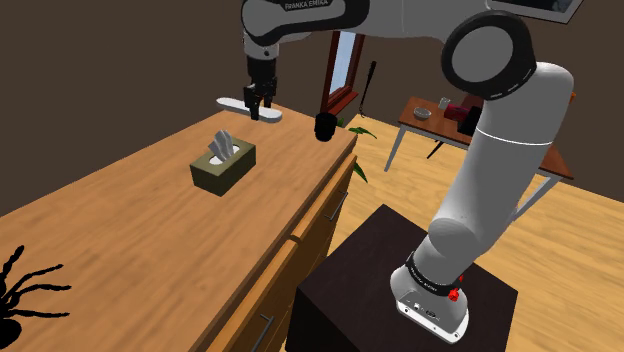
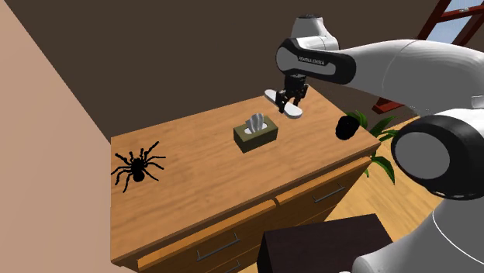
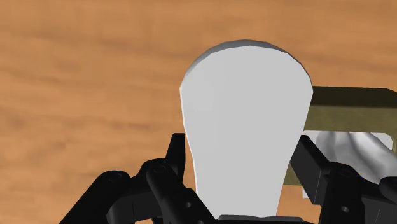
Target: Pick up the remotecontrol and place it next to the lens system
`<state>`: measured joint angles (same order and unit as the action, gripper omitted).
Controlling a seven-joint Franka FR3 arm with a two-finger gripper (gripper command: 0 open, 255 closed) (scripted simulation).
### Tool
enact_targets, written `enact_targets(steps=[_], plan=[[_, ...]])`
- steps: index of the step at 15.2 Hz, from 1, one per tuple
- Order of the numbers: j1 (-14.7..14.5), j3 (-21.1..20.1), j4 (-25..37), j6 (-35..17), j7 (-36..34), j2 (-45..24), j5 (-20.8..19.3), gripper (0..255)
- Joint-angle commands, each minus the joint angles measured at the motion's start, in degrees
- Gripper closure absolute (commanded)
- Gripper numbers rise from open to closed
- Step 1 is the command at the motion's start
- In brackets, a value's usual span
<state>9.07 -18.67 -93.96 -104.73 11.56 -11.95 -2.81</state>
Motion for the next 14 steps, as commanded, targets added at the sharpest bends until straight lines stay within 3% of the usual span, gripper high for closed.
enact_targets(steps=[1,8,14], plan=[[1.32,0.95,2.09,0.94,2.41,-1.14,-0.18,255],[5.52,3.95,10.65,3.69,9.89,-7.07,-1.05,255],[8.6,6.1,22.42,7.79,15.81,-14.81,-1.96,255]])
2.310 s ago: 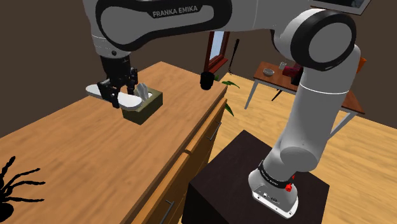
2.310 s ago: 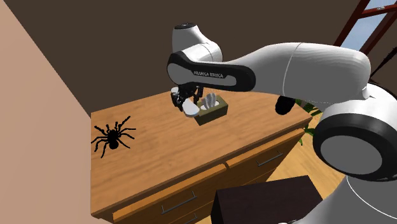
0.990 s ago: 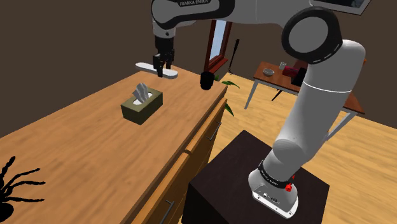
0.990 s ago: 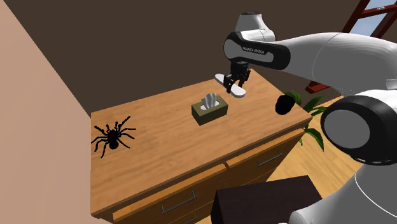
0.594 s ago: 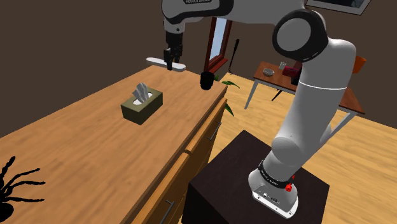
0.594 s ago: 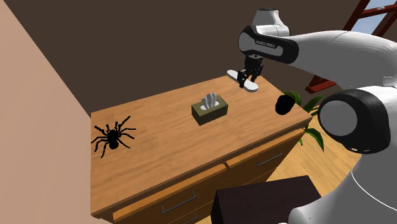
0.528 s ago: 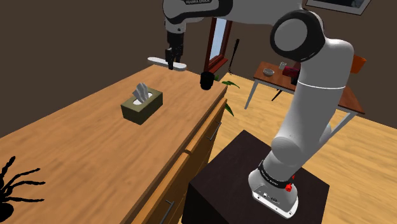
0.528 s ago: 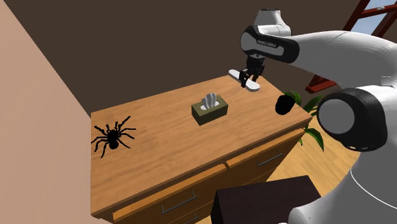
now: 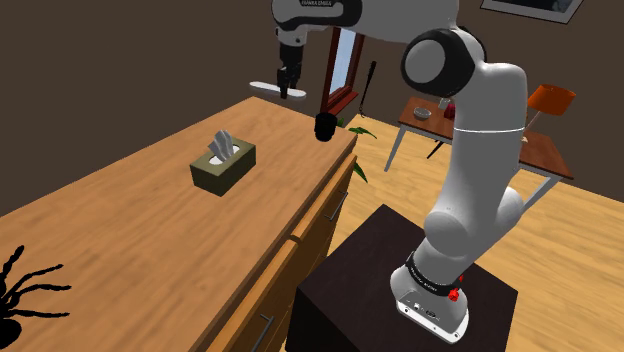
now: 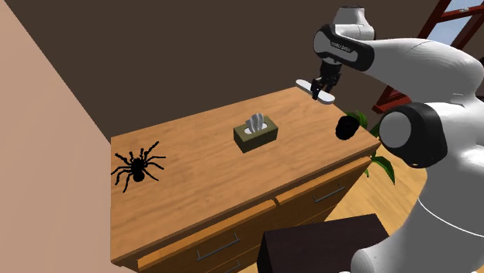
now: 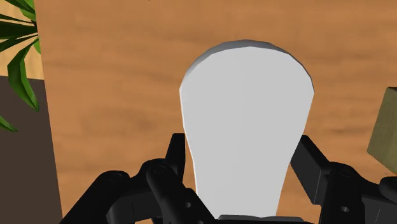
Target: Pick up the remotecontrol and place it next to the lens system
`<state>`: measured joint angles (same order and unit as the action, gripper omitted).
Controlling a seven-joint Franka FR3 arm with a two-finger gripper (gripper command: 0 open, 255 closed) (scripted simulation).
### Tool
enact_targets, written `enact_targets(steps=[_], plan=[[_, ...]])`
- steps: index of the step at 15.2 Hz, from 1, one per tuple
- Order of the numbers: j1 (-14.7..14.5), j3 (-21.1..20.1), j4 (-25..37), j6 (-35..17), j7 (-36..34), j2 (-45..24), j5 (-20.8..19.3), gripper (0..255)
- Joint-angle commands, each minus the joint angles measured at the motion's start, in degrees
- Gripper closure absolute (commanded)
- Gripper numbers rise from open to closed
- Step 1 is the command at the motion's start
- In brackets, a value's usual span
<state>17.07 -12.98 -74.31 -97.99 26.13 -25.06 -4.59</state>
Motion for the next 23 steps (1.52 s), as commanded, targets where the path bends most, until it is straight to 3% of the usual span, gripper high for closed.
enact_targets(steps=[1,3,4,23], plan=[[1.04,0.74,5.32,1.99,2.19,-3.32,-0.34,255],[1.84,1.37,11.21,4.22,4.08,-6.98,-0.7,255],[2.39,1.92,17.51,6.68,5.72,-10.82,-1.04,255],[3.54,2.03,1.14,-8.64,5.36,-9.83,-1.07,255]])
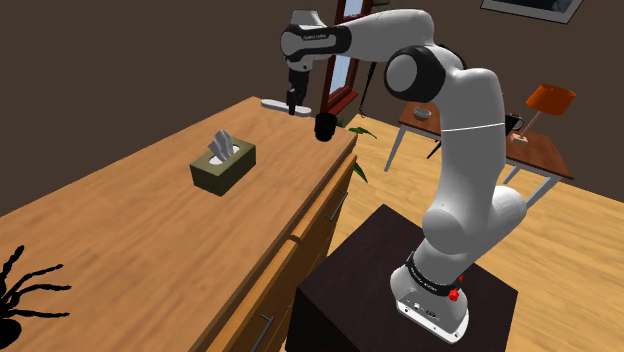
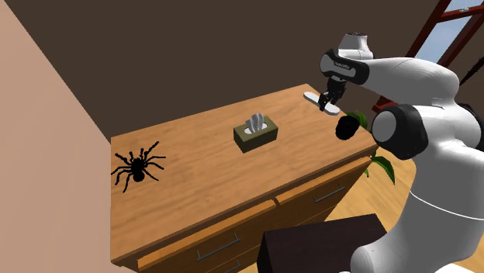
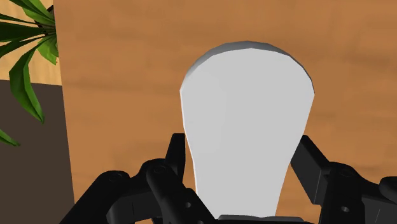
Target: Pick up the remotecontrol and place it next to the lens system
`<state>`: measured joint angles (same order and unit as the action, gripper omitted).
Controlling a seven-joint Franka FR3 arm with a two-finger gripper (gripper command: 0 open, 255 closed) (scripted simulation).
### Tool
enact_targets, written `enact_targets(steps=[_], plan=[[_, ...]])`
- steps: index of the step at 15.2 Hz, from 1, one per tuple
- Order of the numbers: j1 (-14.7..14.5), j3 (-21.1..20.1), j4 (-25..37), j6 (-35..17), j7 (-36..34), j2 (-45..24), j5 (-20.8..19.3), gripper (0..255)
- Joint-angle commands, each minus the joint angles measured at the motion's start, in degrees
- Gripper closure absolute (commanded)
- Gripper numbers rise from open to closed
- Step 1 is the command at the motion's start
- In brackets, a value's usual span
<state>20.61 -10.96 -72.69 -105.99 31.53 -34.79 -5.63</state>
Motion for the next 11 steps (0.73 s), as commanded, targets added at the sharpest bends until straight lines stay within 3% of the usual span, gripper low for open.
enact_targets(steps=[1,11], plan=[[0.02,0.03,-1.05,-1.34,-0.06,-0.24,-0.06,255],[0.1,0.3,-5.53,-7.82,-0.32,-2.27,-0.48,255]])
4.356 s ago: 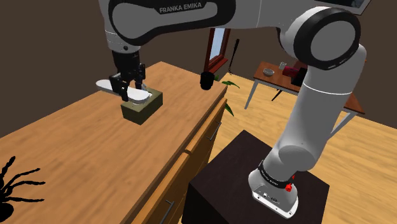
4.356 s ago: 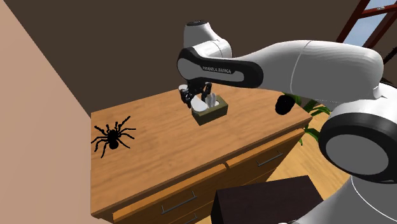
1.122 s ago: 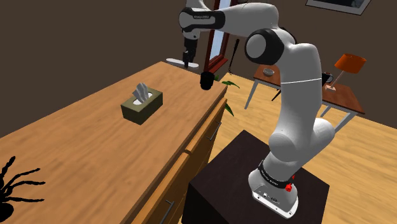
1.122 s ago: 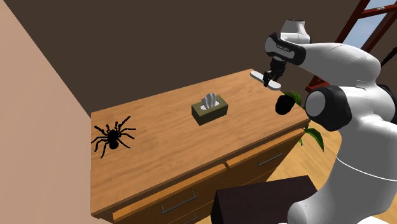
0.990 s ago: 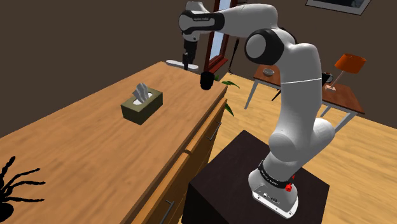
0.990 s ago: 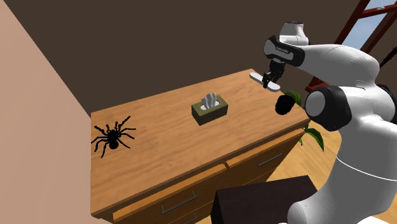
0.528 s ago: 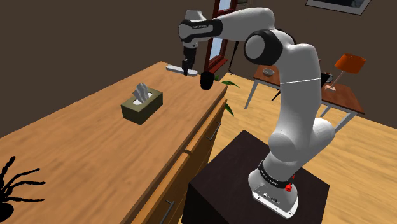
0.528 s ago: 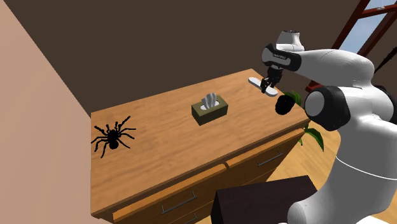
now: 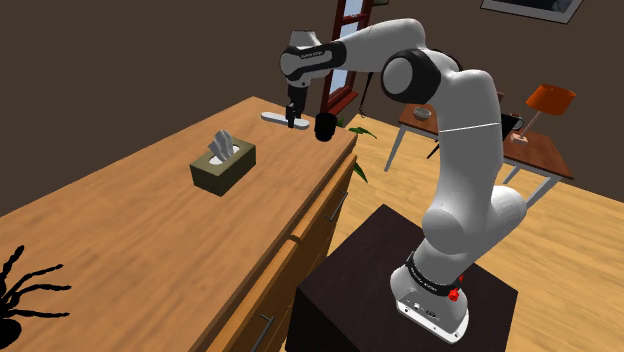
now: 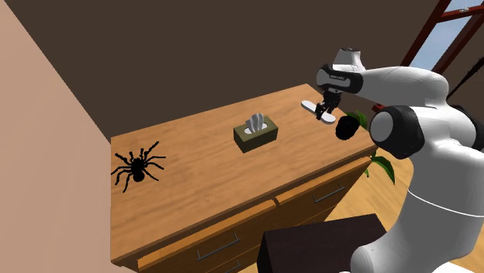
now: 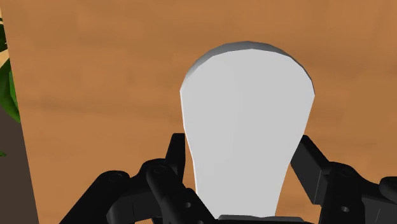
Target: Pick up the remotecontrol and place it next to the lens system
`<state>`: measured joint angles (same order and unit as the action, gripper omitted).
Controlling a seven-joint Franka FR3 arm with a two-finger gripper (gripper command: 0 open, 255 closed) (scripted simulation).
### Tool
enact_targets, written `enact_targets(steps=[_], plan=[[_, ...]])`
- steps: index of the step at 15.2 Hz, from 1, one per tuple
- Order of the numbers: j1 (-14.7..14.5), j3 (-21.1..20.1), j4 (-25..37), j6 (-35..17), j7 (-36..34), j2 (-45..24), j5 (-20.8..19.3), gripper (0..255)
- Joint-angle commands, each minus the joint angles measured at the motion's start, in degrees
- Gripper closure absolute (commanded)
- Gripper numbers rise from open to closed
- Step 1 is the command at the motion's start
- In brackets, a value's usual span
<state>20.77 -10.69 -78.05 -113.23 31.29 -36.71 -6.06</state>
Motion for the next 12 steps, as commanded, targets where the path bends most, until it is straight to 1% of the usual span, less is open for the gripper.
enact_targets(steps=[1,8,9,12], plan=[[-0.06,0.03,-0.21,-0.63,-0.08,-0.36,-0.06,255],[-0.06,0.03,-0.2,-0.62,-0.08,-0.37,-0.06,255],[-0.06,0.03,-0.2,-0.63,-0.08,-0.37,-0.06,0],[-0.06,0.03,-0.23,-0.63,-0.08,-0.35,-0.06,0]])
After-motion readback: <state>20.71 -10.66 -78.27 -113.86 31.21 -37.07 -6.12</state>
